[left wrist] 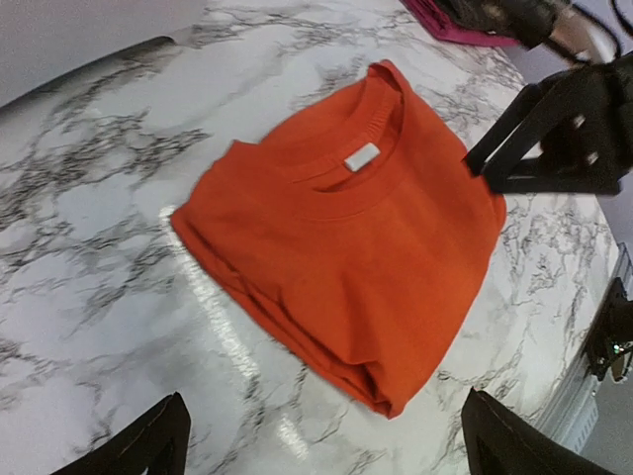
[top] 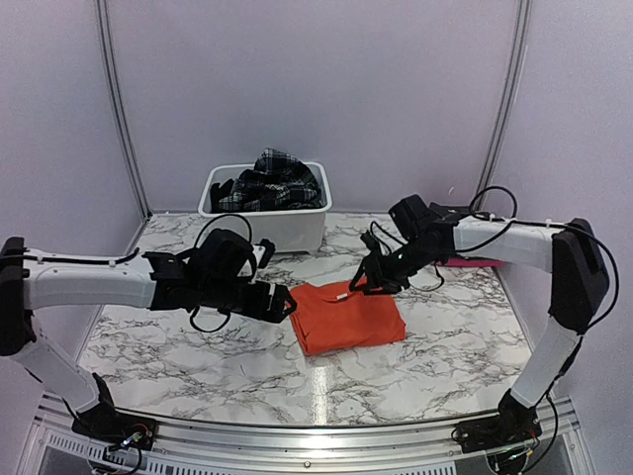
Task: Fold and stack the mixed laundry pile
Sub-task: Smooth out the square-folded T-shirt at the center of the board.
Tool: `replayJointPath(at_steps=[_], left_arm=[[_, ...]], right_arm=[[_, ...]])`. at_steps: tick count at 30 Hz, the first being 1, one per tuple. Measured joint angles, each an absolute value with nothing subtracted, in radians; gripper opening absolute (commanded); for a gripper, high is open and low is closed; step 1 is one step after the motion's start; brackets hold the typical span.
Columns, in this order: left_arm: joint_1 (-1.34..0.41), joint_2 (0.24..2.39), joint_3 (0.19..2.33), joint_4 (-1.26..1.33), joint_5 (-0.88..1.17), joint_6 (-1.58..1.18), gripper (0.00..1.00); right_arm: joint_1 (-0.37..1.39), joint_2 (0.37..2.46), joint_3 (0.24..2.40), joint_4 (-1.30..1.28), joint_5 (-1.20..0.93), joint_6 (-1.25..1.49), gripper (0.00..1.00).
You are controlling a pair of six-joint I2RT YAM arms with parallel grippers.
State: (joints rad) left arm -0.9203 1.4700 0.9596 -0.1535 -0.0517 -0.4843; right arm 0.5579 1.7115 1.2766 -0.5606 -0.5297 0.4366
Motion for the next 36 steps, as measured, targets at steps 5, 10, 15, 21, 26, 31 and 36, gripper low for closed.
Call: replayJointPath(at_steps=[5, 10, 15, 21, 26, 31, 36], left_arm=[[-0.926, 1.674, 1.041, -0.009, 0.133, -0.525, 0.8], [-0.929, 1.831, 1.063, 0.118, 0.263, -0.603, 0.6], [-0.928, 1.829, 0.921, 0.18, 0.296, -0.668, 0.53], [-0.924, 1.624, 0.679, 0.204, 0.284, -0.711, 0.64], [-0.921, 1.483, 0.625, 0.141, 0.248, -0.726, 0.64], [-0.922, 1.427, 0.639, 0.136, 0.239, -0.727, 0.64], [-0.927, 1.481, 0.646, 0.121, 0.255, -0.726, 0.67]], right_arm=[[0.582, 1.8, 1.084, -0.476, -0.565, 0.44, 0.41], [0.627, 1.827, 1.052, -0.377, -0.6, 0.459, 0.41], [0.735, 1.831, 1.021, -0.293, -0.615, 0.492, 0.41], [0.799, 1.686, 0.874, -0.282, -0.628, 0.52, 0.46], [0.782, 1.457, 0.803, -0.363, -0.614, 0.549, 0.5], [0.746, 1.277, 0.735, -0.395, -0.593, 0.603, 0.56], [0.73, 1.247, 0.596, -0.439, -0.568, 0.657, 0.62]])
